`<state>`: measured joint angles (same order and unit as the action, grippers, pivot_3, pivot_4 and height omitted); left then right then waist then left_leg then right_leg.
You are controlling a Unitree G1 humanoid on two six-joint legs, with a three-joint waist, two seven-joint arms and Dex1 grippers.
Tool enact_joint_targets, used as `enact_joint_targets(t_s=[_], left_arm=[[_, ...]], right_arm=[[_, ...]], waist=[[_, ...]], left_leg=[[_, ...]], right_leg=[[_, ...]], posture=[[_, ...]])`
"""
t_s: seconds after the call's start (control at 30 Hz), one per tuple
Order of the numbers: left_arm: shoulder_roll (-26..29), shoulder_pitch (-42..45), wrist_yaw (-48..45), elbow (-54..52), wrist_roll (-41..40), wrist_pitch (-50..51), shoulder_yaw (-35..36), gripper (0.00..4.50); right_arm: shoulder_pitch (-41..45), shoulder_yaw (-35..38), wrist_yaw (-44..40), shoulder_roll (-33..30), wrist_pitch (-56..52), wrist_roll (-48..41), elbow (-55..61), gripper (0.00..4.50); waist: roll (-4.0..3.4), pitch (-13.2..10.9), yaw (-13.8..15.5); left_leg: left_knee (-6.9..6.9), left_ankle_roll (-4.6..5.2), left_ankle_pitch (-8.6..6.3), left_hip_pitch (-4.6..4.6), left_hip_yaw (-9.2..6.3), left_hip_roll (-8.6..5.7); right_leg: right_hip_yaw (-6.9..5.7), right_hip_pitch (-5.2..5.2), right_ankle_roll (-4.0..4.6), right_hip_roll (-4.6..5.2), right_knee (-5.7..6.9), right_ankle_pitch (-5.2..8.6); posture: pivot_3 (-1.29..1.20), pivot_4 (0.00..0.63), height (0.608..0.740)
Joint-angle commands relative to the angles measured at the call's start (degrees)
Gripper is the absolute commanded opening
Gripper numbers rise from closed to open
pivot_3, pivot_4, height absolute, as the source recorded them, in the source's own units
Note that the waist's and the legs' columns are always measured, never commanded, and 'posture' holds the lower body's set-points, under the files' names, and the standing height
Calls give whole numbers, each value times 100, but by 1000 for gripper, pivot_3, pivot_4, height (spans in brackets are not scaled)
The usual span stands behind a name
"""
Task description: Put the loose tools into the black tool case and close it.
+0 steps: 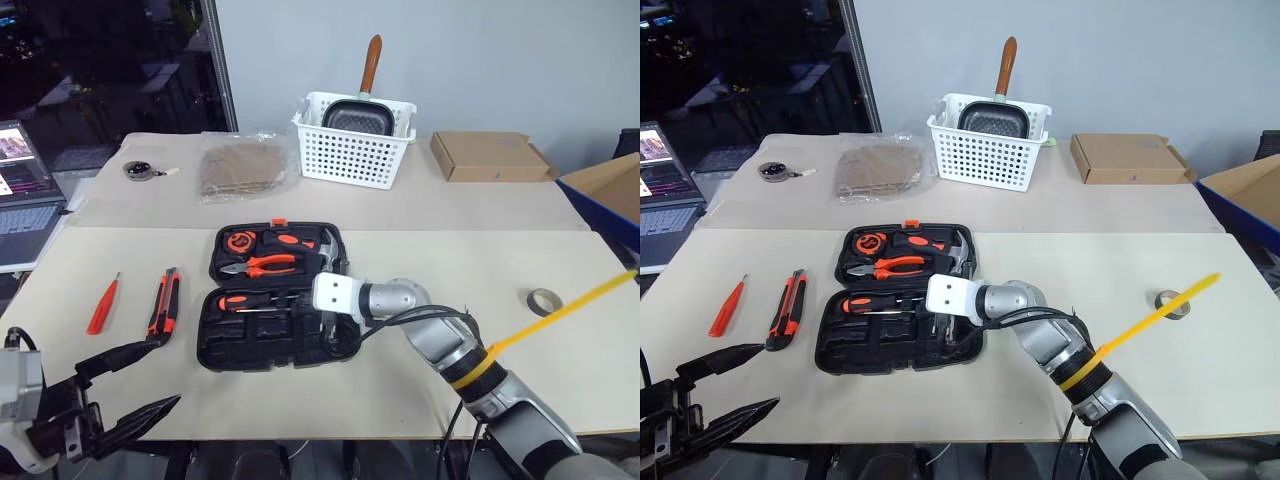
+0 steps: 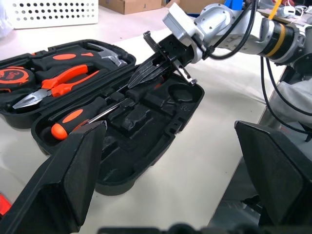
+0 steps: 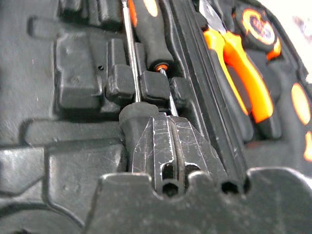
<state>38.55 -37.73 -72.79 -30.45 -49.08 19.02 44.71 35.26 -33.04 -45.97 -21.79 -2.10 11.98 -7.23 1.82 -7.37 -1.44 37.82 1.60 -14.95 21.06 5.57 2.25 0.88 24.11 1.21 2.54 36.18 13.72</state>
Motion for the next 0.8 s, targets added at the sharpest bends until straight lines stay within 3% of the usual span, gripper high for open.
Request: enact_joint_targets(t_s=[0.03,0.23,0.3,0.43,0.47,0.63,0.8], left_arm=[[-22,-17,-40,32,60,-145,-10,4500],[-236,-13,492,27,-23,37,32,4500],[-286,45,931,24,46,189,-12,4500],[-400,509,2273,-70,379,481,-165,4500],[-372,659,2714,-110,447,703,-181,4500],[302,1330,4304,-16,-263,2753,-130,4500],[712,2627,5879,318,85,3953,-493,4500]], right_arm=[[-187,-287,-132,-113,371,383,-577,6],[-366,1020,-102,281,-162,-1004,418,6],[-485,1565,-200,446,-663,-1870,929,6],[-702,2123,-650,133,-1504,-2884,1836,6],[-765,2207,-794,6,-1568,-3056,1986,580],[-1059,2870,-1530,-700,-2036,-4180,2589,2126],[-1386,3309,-2137,-1441,-2093,-4709,2872,3914]], waist=[[6,15,2],[28,33,26],[20,17,44],[0,3,74],[0,3,82],[7,-4,82],[6,-13,76]], left_leg=[[0,0,0,-1,0,2],[0,-1,-1,15,2,16],[0,-1,-1,31,-1,21],[-1,-3,-2,52,-14,27],[-2,-6,-4,53,-18,28],[-2,-17,-11,55,-27,29],[-1,-16,-11,54,-26,26]], right_leg=[[0,0,1,0,1,1],[6,-6,-5,10,1,-8],[5,5,-20,12,1,-19],[0,19,-20,8,1,-21],[-3,18,-20,8,1,-20],[-9,13,-21,6,-1,-21],[-9,10,-23,2,-2,-21]], posture=[[0,150,740],[0,150,740],[0,150,740],[0,150,740],[0,150,740],[0,150,740],[0,150,740]])
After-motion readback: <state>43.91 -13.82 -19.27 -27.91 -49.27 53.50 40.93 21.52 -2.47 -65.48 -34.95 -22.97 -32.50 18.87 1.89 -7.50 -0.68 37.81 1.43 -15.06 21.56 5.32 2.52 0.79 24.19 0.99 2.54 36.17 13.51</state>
